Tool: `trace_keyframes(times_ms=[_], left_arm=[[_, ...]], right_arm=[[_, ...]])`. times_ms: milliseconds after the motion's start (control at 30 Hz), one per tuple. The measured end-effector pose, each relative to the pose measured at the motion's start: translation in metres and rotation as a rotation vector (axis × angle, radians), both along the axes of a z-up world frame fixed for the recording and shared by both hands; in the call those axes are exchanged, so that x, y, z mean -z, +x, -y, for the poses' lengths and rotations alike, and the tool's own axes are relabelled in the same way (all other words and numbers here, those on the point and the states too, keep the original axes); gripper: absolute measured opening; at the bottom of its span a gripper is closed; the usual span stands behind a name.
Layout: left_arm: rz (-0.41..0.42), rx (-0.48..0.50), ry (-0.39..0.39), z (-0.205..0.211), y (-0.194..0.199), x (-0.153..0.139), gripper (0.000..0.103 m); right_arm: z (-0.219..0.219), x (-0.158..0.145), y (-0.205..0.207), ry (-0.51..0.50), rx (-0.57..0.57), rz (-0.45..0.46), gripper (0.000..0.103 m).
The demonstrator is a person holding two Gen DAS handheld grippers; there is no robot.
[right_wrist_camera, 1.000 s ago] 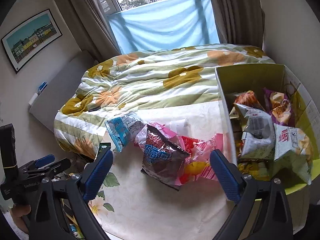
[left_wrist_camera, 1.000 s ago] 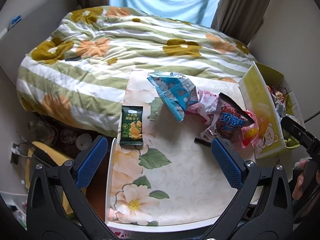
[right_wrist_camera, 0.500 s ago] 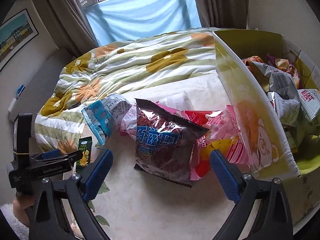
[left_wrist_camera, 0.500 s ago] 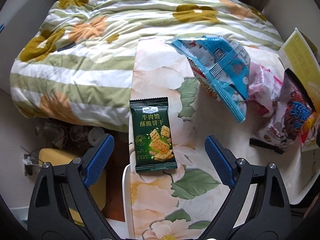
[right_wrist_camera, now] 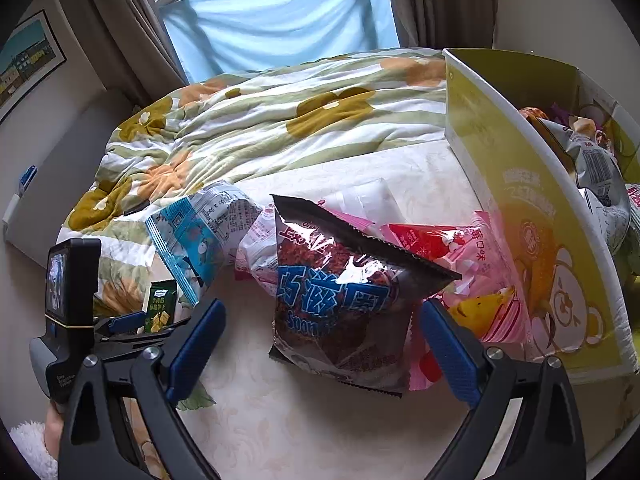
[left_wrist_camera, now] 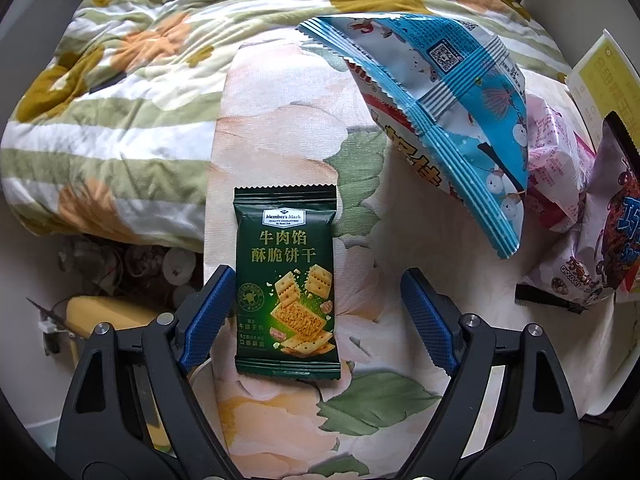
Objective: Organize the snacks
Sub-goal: 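Grasp the green cracker packet with the left gripper while the right grasps the dark chocolate bag, then carry both packets into the cardboard box and open both grippers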
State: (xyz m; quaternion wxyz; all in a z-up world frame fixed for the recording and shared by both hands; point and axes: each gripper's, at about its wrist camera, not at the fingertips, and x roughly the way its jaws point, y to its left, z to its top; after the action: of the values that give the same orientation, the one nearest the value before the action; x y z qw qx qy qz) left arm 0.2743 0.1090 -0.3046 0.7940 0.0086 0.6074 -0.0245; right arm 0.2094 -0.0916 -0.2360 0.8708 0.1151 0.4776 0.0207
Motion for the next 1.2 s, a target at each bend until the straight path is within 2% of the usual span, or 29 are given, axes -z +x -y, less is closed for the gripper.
trace_keyframes(times_ms=[300,467,733,800,867,967,1033,1200], left_arm=[[0.004,0.033,0.000,0.009,-0.001,0.000,0.081],[0.010,0.043,0.001,0.004,-0.002,-0.002,0.071],[0.038,0.061,-0.004,-0.001,-0.006,-0.001,0.070],[0.043,0.066,-0.003,-0.002,-0.008,-0.002,0.065],[0.049,0.063,-0.006,-0.008,-0.009,-0.005,0.041],[0.041,0.074,-0.032,-0.014,-0.008,-0.006,0.040],[0.046,0.092,-0.014,-0.011,-0.010,-0.007,0.040],[0.032,0.081,-0.058,-0.012,-0.012,-0.009,0.040]], right_arm=[[0.004,0.008,0.000,-0.007,0.030,-0.019,0.097],[0.001,0.014,0.000,-0.027,0.058,-0.025,0.097],[-0.012,0.028,0.006,-0.048,0.050,-0.033,0.092],[-0.014,0.032,0.008,-0.060,0.049,-0.039,0.088],[-0.011,0.035,0.010,-0.057,0.050,-0.051,0.086],[-0.010,0.038,0.010,-0.053,0.051,-0.058,0.085],[-0.011,0.038,0.009,-0.061,0.049,-0.056,0.085],[-0.012,0.037,0.005,-0.071,0.035,-0.054,0.068]])
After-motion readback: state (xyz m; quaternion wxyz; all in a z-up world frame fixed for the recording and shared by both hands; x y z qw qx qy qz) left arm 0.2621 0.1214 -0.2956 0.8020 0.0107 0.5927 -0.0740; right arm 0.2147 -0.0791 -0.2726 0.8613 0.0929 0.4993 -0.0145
